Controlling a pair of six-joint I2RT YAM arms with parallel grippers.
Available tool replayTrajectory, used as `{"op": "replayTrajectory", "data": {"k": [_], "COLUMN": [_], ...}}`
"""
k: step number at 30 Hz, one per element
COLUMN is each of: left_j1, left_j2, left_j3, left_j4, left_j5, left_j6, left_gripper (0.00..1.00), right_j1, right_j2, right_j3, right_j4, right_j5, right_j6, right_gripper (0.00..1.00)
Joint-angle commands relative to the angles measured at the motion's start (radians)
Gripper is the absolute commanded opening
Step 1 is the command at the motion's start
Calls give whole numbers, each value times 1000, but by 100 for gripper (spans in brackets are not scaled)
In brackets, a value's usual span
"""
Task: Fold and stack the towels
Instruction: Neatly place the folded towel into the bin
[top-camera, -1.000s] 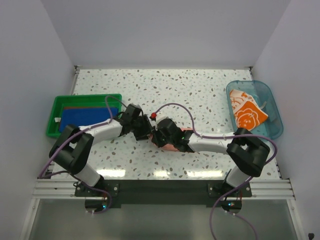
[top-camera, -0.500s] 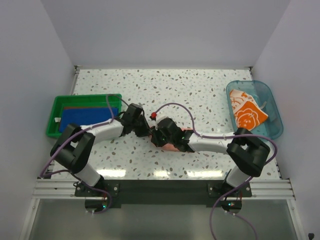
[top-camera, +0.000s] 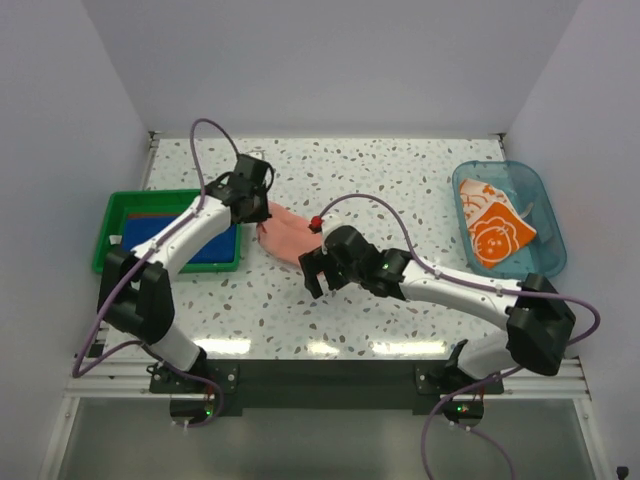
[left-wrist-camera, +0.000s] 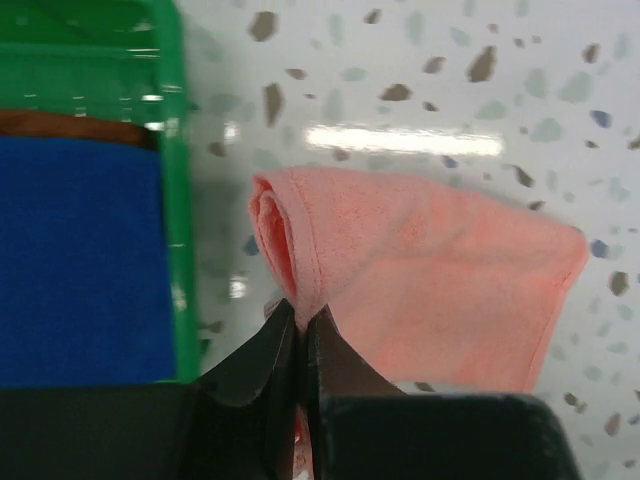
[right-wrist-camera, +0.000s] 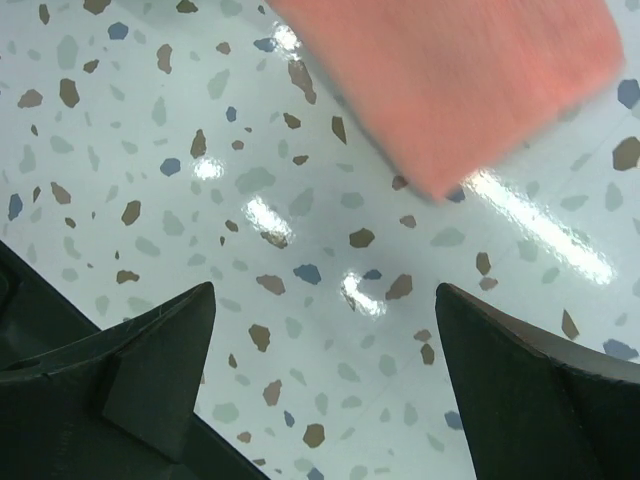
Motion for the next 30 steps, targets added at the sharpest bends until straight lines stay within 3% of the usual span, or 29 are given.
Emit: {"op": "replayTrajectory", "data": {"k": [1,6,15,30], "left_j1": [76,142,238,341], "left_j2": [-36,-50,-51,15], "left_j3": [82,128,102,82], "left_j4": [-242,-346,-334,-176], "left_j5": [-218,-408,-677,-808], "left_j6": [159,221,296,382], "left_gripper": [0,0,0,0], "right_j1": [-5,-3,-11,-18], "right_j2": [-58,-77,-92,-124], "right_j3": [35,47,64,30], "right_j4": [-141,-182,-211,-237], "right_j5": [41,48,91,116], "right_j6": [-17,-35,-72,-84], "right_gripper": [95,95,99,99]}}
